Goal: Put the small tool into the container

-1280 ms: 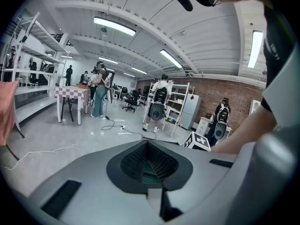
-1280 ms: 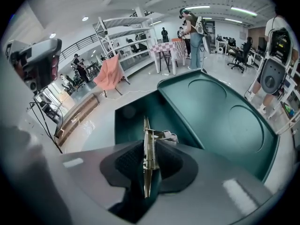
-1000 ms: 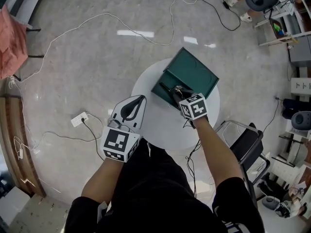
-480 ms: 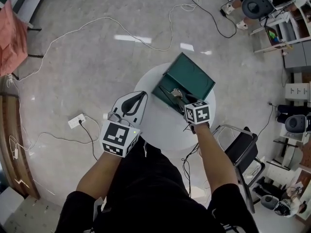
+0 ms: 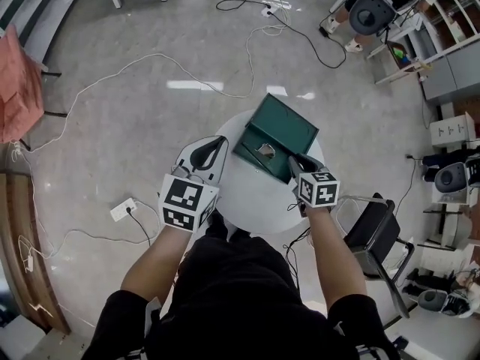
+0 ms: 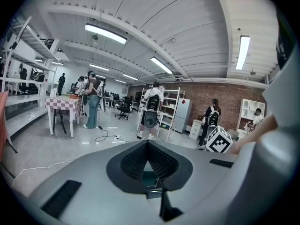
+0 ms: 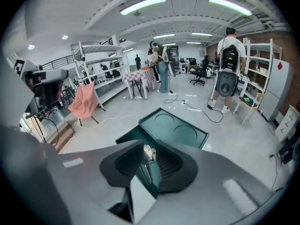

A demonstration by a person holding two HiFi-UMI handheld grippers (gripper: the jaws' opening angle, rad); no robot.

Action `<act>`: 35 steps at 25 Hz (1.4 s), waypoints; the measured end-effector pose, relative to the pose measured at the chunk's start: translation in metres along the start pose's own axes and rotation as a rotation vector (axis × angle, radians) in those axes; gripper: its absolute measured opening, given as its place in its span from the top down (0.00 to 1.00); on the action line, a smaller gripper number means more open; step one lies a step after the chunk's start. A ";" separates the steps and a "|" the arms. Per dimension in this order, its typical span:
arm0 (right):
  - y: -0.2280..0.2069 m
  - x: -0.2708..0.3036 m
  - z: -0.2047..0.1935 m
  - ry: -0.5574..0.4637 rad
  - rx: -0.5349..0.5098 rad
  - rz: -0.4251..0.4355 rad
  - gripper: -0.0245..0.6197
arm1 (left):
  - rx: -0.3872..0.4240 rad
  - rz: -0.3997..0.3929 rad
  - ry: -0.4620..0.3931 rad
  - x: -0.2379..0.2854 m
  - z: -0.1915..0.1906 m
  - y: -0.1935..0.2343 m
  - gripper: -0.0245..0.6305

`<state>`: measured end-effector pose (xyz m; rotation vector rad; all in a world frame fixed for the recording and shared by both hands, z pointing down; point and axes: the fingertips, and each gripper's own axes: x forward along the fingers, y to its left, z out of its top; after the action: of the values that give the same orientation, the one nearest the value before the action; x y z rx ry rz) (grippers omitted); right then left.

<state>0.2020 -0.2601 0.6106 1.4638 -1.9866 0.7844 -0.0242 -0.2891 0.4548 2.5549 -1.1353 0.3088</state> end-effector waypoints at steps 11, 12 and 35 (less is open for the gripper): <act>0.023 -0.108 0.038 -0.268 0.075 0.057 0.94 | 0.104 -0.070 -0.001 -0.001 0.037 -0.054 0.96; 0.020 -0.117 0.037 -0.281 0.081 0.063 0.94 | 0.117 -0.075 -0.002 0.002 0.041 -0.063 0.96; 0.013 -0.284 0.161 -0.818 -0.037 0.028 0.95 | 0.226 -0.103 -0.088 0.027 0.096 -0.148 0.96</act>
<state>0.2497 -0.1911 0.2950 1.9303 -2.5695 0.1338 0.1103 -0.2507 0.3446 2.8393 -1.0473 0.3180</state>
